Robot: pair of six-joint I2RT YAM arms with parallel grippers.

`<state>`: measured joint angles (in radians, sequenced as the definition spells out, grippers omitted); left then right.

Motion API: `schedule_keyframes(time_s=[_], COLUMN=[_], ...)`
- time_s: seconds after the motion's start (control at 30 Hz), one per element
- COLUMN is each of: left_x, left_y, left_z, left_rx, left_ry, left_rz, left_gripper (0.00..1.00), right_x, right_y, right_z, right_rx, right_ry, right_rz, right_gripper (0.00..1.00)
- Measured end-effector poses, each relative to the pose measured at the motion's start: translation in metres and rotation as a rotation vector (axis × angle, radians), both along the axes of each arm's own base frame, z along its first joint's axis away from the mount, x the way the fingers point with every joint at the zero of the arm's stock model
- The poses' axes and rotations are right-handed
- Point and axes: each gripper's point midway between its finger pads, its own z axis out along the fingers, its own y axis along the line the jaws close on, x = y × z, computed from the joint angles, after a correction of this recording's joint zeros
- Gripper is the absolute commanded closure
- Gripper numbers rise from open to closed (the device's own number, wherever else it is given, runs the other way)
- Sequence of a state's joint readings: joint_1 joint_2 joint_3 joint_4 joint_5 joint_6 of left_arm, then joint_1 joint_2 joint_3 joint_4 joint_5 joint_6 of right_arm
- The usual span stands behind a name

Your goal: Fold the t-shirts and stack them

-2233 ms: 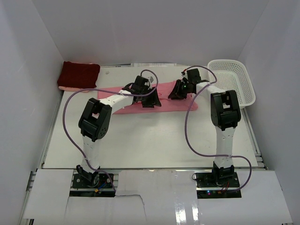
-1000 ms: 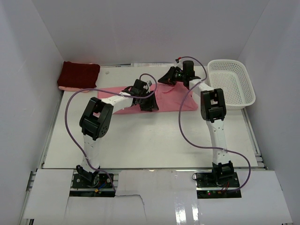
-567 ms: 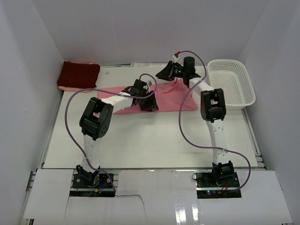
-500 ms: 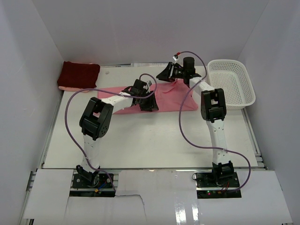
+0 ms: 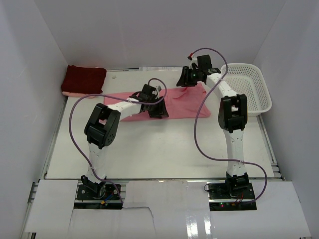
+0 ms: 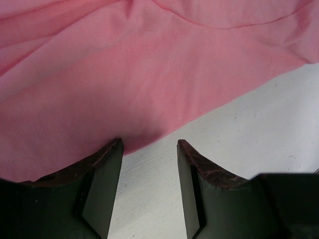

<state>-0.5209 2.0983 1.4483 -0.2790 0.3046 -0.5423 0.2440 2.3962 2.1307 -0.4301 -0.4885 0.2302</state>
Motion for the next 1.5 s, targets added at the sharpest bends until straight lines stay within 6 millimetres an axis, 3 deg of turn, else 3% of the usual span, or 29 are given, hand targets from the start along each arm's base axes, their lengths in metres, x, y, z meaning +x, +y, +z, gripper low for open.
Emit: schedule_keyframes(time_s=[0.4,0.8,0.93,1.03,1.2,1.5], left_x=[0.0,0.0,-0.001,-0.001,0.0,0.002], left_y=[0.0,0.0,0.001,0.001,0.001,0.004], left_z=[0.0,0.0,0.0,0.0,0.0,-0.002], left_rx=[0.0,0.004,0.007,0.008,0.011,0.03], left_ry=[0.0,0.0,0.002,0.004,0.01,0.006], left_rz=[0.0,-0.003,-0.005,-0.005,-0.004,0.018], left_gripper=[0.41,0.41,0.41,0.41,0.41,0.42], right_x=[-0.031,-0.032,-0.064,-0.093,-0.116,-0.141], right_y=[-0.025,-0.026,-0.037,-0.049,-0.065,-0.091], right_z=[-0.045,-0.047,-0.051,-0.042,-0.026,-0.068], right_rx=[-0.196,-0.197,-0.224,-0.26,-0.315,-0.467], right_ry=[0.121,0.121,0.17,0.19,0.173,0.253], right_rz=[-0.026,-0.03,-0.036,-0.05,-0.09,-0.14], right_gripper=[0.49,0.44,0.44,0.44,0.43,0.44])
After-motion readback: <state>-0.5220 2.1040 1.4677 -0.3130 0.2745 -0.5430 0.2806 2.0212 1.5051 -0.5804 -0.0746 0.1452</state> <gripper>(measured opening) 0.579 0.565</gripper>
